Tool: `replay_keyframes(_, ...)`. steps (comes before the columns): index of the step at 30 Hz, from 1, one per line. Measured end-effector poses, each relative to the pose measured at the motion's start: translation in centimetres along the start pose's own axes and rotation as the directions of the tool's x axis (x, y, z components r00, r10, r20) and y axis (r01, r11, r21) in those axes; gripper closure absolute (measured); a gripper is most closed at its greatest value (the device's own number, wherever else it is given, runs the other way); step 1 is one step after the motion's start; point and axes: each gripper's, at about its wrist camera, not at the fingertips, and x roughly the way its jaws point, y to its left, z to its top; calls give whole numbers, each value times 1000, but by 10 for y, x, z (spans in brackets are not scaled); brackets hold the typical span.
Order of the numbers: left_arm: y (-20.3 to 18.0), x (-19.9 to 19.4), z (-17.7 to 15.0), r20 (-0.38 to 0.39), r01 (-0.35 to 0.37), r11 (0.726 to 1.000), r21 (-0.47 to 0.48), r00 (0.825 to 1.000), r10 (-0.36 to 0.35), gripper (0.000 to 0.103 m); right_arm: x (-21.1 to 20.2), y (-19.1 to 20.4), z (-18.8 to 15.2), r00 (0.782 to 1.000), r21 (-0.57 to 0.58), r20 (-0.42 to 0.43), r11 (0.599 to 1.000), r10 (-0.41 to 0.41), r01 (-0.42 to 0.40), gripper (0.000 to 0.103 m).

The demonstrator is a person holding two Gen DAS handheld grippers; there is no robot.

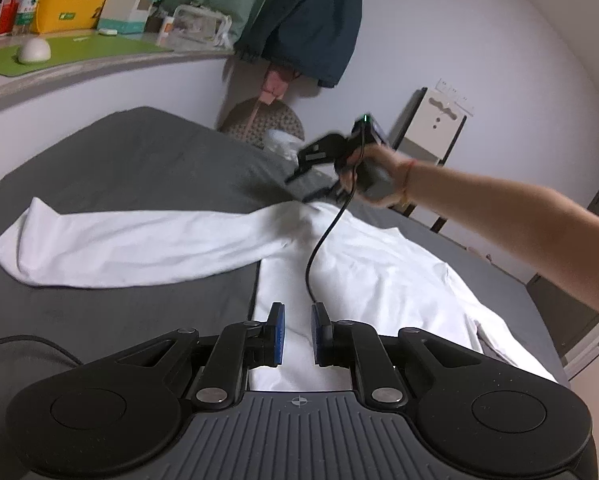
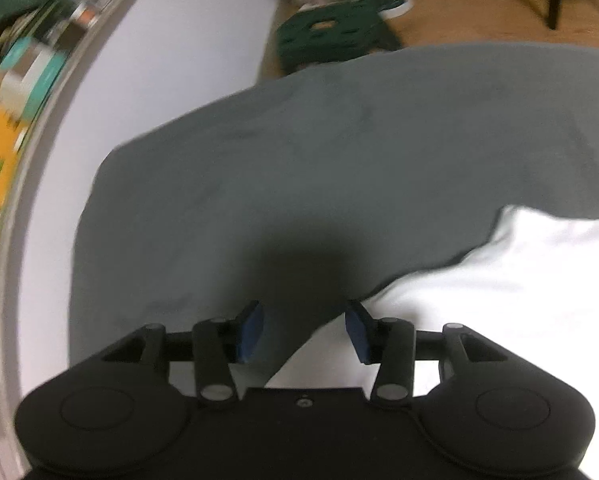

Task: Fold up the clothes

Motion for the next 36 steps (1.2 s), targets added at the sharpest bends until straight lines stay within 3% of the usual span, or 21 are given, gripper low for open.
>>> replay_keyframes(5,-8,-2,-3,6,4,999,43,1000,-4,91,12,45,-41,988,-58,-152,998,19,-28,62)
replay_keyframes(11,-8,-6,-3,12,8,998,55,1000,-9,91,38,76,-80,982,-94,-178,995,-57,41,73)
replay_keyframes(15,-4,-7,-2,11,12,999,40,1000,-12,91,49,79,-84,980,-84,-176,993,-93,79,73)
replay_keyframes(20,1,-9,-2,25,9,1000,9,1000,-9,91,68,76,-58,977,-48,-179,993,-113,106,73)
replay_keyframes(24,4,-11,-2,40,7,1000,-8,999,-7,91,58,108,-56,976,-271,-152,957,-153,108,73)
replay_keyframes(25,5,-12,-2,43,7,1000,-13,999,-6,91,57,121,-60,972,-412,-148,905,-181,106,72)
replay_keyframes(26,5,-12,-2,45,6,1000,-17,999,-5,91,58,134,-68,962,-568,-144,816,-230,110,72)
replay_keyframes(27,6,-12,-1,48,5,1000,-21,999,-4,91,58,145,-76,952,-703,-126,702,-278,112,72)
replay_keyframes(28,7,-11,-2,47,5,1000,-23,999,-4,91,59,151,-88,944,-822,-82,558,-320,118,72)
replay_keyframes(29,7,-11,-2,47,5,1000,-25,999,-4,91,59,154,-103,939,-916,-26,384,-342,115,72)
replay_keyframes(30,8,-10,-2,46,5,1000,-27,999,-4,91,59,153,-111,940,-954,-2,283,-340,101,72)
replay_keyframes(32,9,-10,-2,45,5,999,-31,999,-4,91,61,148,-121,943,-984,-1,169,-333,58,72)
replay_keyframes(36,10,-8,-1,43,4,1000,-31,999,-3,91,63,140,-123,956,-988,-16,154,-292,31,73)
